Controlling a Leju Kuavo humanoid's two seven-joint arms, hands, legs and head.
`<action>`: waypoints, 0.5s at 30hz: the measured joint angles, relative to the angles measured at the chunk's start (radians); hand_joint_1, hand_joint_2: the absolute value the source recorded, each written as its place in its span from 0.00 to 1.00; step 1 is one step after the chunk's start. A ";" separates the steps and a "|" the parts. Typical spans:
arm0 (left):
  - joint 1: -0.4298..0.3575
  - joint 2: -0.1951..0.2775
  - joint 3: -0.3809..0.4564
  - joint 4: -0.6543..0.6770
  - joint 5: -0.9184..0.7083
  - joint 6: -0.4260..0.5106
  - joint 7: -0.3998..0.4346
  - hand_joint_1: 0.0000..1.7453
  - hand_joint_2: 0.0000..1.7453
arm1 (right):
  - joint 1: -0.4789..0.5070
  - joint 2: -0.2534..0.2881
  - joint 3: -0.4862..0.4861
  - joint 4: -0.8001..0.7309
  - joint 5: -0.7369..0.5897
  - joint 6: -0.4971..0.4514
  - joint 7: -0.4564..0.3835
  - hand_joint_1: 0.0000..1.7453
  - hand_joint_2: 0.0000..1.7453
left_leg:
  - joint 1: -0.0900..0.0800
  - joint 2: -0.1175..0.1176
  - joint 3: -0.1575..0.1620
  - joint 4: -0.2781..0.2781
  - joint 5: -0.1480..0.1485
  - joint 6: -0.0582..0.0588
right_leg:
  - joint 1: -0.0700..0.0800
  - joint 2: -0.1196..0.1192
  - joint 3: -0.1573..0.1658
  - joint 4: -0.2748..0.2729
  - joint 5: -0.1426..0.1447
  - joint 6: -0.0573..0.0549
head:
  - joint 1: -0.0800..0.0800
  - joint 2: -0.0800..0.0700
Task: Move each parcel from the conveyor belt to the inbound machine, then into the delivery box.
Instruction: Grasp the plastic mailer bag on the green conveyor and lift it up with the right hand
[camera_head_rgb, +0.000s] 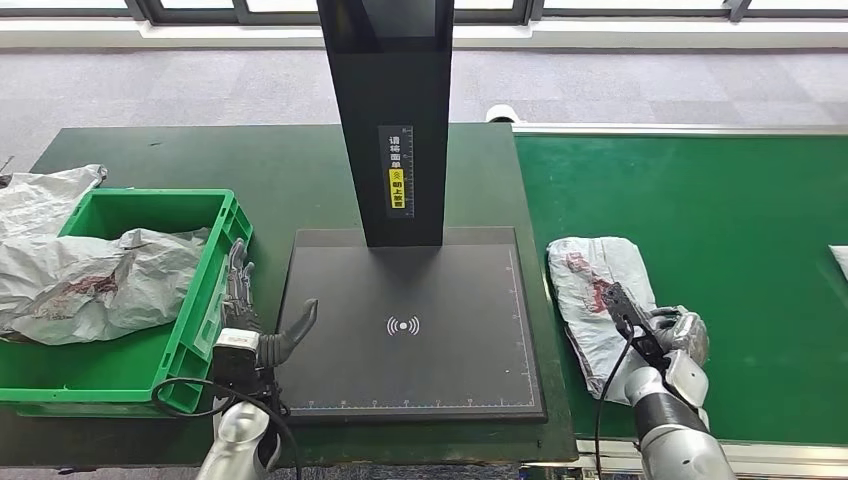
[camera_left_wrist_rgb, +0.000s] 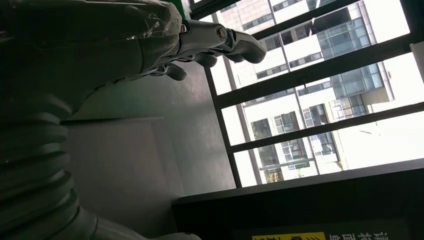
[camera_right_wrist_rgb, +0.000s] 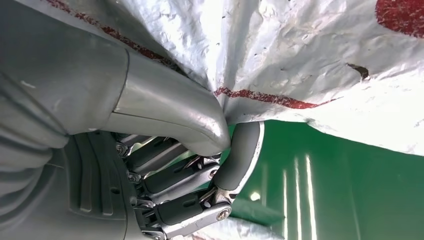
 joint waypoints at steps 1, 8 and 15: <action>0.002 0.000 0.000 -0.001 0.000 0.001 0.000 0.00 1.00 | 0.001 0.003 0.003 -0.006 -0.006 -0.022 -0.010 1.00 1.00 | 0.000 0.000 0.000 0.000 0.000 0.000 | 0.000 0.000 0.000 0.000 0.000 0.000 | 0.000 0.000; 0.021 0.003 0.000 -0.015 -0.001 0.009 0.007 0.00 1.00 | 0.020 0.044 0.030 -0.104 -0.147 -0.220 -0.157 1.00 1.00 | 0.000 0.000 0.000 0.000 0.000 0.000 | 0.000 0.000 0.000 0.000 0.000 0.000 | 0.000 0.000; 0.022 0.005 0.000 -0.014 -0.002 0.010 0.006 0.00 1.00 | 0.061 0.075 0.100 -0.228 -0.162 -0.272 -0.168 1.00 1.00 | 0.000 0.000 0.000 0.000 0.000 0.000 | 0.000 0.000 0.000 0.000 0.000 0.000 | 0.000 0.000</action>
